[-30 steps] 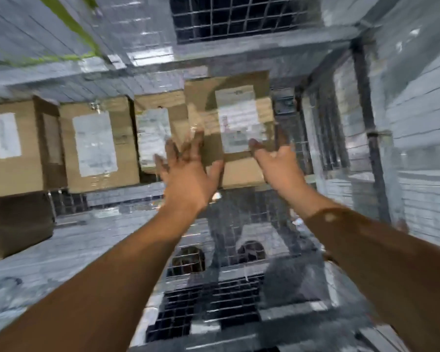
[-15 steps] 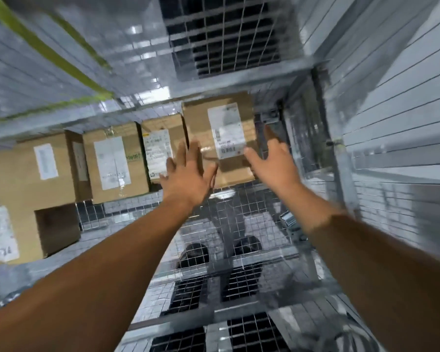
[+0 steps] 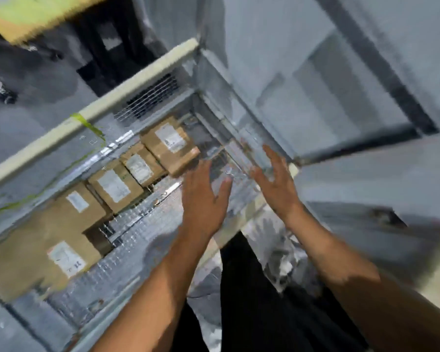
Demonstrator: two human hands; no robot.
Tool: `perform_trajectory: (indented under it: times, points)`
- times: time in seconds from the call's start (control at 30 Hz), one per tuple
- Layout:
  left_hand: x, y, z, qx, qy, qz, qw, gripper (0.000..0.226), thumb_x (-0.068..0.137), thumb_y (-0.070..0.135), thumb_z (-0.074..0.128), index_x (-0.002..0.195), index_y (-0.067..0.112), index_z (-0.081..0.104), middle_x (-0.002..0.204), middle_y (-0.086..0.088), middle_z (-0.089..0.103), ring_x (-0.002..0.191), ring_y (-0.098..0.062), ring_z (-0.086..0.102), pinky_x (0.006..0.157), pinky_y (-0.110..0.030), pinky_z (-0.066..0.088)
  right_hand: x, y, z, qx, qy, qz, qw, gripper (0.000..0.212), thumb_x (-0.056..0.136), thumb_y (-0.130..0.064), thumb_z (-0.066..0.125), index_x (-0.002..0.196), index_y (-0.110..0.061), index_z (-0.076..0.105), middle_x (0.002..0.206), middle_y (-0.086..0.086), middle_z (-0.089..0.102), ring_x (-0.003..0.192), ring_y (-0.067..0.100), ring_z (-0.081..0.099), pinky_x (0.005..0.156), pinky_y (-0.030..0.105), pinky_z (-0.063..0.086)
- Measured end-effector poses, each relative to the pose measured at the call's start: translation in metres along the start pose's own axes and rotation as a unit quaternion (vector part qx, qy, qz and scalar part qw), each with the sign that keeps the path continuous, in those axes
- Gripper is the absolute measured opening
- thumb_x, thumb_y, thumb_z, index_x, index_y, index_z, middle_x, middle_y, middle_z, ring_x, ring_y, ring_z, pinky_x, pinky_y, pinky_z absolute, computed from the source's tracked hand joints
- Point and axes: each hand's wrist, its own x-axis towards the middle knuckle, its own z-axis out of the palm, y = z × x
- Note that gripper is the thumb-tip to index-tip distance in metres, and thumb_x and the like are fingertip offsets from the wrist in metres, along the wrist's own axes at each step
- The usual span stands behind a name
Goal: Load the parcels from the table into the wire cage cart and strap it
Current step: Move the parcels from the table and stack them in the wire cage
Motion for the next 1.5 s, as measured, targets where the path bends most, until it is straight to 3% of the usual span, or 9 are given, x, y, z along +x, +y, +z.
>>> perform_trajectory:
  times: [0.17,0.4,0.63,0.77,0.97,1.07,1.23,1.43,1.5]
  points:
    - [-0.089,0.049,-0.011,0.104,-0.077,0.177,0.976,0.076,0.1,0.065,0.036,0.163,0.024,0.028,0.172,-0.001,0.019,0.159,-0.031,0.009,0.129,-0.048,0.006,-0.152,-0.005,-0.072,0.038,0.163,0.096,0.981,0.061,0.102,-0.036,0.064,0.158,-0.026,0.04,0.151,-0.006,0.041,0.143,0.013,0.039,0.119,0.033,0.034]
    - [-0.208,0.117,0.032,0.151,-0.215,0.348,0.9,0.075,0.101,0.063,0.04,0.16,0.017,0.035,0.169,-0.006,0.028,0.158,-0.034,0.019,0.128,-0.051,0.013,-0.355,0.004,-0.133,0.027,0.369,0.202,0.907,0.07,0.099,-0.046,0.062,0.157,-0.012,0.042,0.159,0.016,0.045,0.15,0.033,0.037,0.122,0.049,0.03]
    - [-0.375,0.142,0.103,0.173,-0.37,0.487,0.772,0.08,0.099,0.069,0.037,0.161,0.018,0.032,0.17,-0.004,0.025,0.158,-0.03,0.016,0.129,-0.048,0.013,-0.565,0.028,-0.152,0.084,0.595,0.259,0.756,0.062,0.099,-0.039,0.065,0.155,-0.021,0.045,0.154,-0.006,0.045,0.142,0.006,0.034,0.123,0.033,0.026]
    - [-0.481,0.137,0.13,0.178,-0.432,0.531,0.706,0.082,0.095,0.068,0.036,0.161,0.019,0.033,0.169,-0.004,0.027,0.158,-0.026,0.017,0.128,-0.049,0.016,-0.677,0.04,-0.133,0.144,0.639,0.313,0.688,0.062,0.101,-0.038,0.065,0.157,-0.03,0.04,0.158,-0.006,0.04,0.148,0.011,0.033,0.122,0.034,0.028]
    - [-0.59,0.107,0.147,0.127,-0.481,0.511,0.701,0.067,0.101,0.056,0.049,0.157,0.02,0.037,0.162,-0.005,0.037,0.149,-0.023,0.035,0.123,-0.047,0.029,-0.79,0.048,-0.093,0.193,0.671,0.336,0.632,0.069,0.093,-0.06,0.056,0.156,-0.039,0.038,0.161,-0.009,0.037,0.148,0.015,0.035,0.118,0.038,0.033]
    - [-0.61,0.095,0.149,0.13,-0.475,0.514,0.702,0.066,0.101,0.058,0.05,0.156,0.027,0.035,0.161,0.003,0.036,0.148,-0.017,0.034,0.117,-0.036,0.028,-0.81,0.052,-0.083,0.232,0.674,0.341,0.613,0.071,0.089,-0.067,0.055,0.155,-0.047,0.036,0.165,-0.011,0.033,0.149,0.014,0.033,0.112,0.038,0.034]
    - [-0.61,0.1,0.165,0.132,-0.476,0.485,0.722,0.066,0.101,0.057,0.053,0.156,0.026,0.036,0.161,0.002,0.035,0.147,-0.018,0.036,0.118,-0.042,0.034,-0.814,0.068,-0.097,0.256,0.681,0.316,0.609,0.067,0.088,-0.068,0.056,0.151,-0.051,0.038,0.153,-0.019,0.04,0.137,0.003,0.038,0.107,0.033,0.037]
    - [-0.584,0.127,0.227,0.119,-0.473,0.406,0.772,0.066,0.099,0.057,0.055,0.155,0.027,0.035,0.155,0.0,0.04,0.13,-0.016,0.047,0.099,-0.035,0.038,-0.779,0.107,-0.147,0.231,0.643,0.345,0.644,0.066,0.096,-0.062,0.057,0.155,-0.041,0.039,0.164,-0.008,0.036,0.148,0.015,0.035,0.109,0.036,0.034]
    - [-0.574,0.136,0.259,0.119,-0.485,0.356,0.79,0.071,0.098,0.057,0.055,0.157,0.026,0.029,0.158,-0.002,0.037,0.127,-0.017,0.047,0.102,-0.038,0.039,-0.764,0.126,-0.171,0.215,0.626,0.371,0.652,0.066,0.098,-0.06,0.057,0.157,-0.037,0.038,0.164,-0.006,0.036,0.149,0.016,0.035,0.112,0.036,0.033]
